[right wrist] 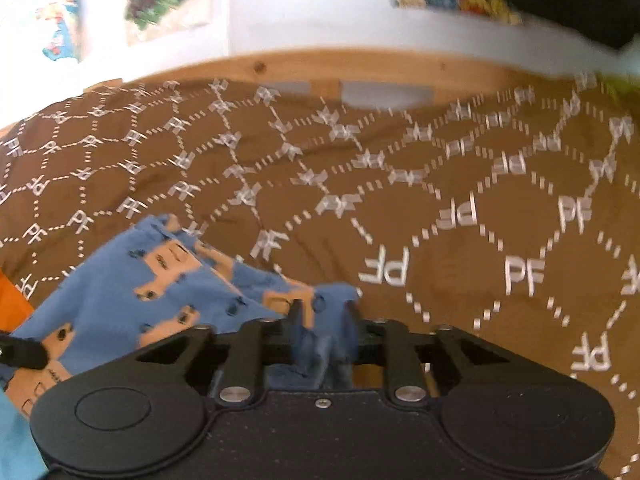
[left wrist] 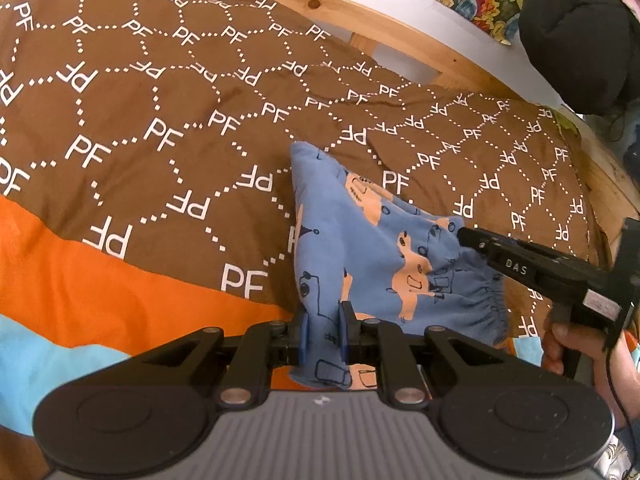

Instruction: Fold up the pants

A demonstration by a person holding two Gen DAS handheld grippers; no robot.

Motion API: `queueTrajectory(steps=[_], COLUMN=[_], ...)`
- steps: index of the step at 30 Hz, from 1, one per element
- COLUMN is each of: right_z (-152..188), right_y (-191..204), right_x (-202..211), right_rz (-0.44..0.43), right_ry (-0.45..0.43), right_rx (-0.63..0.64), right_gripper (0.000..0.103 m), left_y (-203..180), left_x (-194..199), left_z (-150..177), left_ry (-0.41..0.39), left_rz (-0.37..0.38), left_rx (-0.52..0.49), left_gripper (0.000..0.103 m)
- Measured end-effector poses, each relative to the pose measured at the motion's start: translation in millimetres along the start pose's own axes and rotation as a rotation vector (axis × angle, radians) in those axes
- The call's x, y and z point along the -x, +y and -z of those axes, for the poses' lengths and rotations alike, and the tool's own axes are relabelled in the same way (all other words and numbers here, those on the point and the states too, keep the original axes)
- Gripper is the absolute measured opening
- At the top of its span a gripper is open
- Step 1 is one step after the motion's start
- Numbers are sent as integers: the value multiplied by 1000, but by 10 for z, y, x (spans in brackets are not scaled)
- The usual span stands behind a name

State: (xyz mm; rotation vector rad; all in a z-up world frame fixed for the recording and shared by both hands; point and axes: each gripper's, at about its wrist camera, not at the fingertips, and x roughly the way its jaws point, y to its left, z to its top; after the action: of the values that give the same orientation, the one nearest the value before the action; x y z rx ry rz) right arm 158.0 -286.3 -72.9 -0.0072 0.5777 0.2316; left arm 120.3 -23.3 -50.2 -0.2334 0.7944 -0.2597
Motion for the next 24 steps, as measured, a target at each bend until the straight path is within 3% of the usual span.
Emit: queueTrajectory(steps=[2,7,9,10,24], right_z=[24,64,52,46,-191], right_y=[-108,-309,-307,-292,-7], right_x=[-81,-261,-295,-311,70], right_rz=[-15,-121,-130,-142,-62], right_ry=[18,68,77,89,-66], right_rx=[-47,-183,-182,-177,-7], right_gripper=[47,47,32,14,8], left_y=[8,27,35,36,-10], left_x=[-16,-63,-74,-77,99], left_z=[-3,0,2,2,-95], left_ry=[6,21,25,27,-33], left_rz=[-1,-6,-5,-4,30], left_rx=[6,7,10,10,37], left_gripper=[16,16,16,16,16])
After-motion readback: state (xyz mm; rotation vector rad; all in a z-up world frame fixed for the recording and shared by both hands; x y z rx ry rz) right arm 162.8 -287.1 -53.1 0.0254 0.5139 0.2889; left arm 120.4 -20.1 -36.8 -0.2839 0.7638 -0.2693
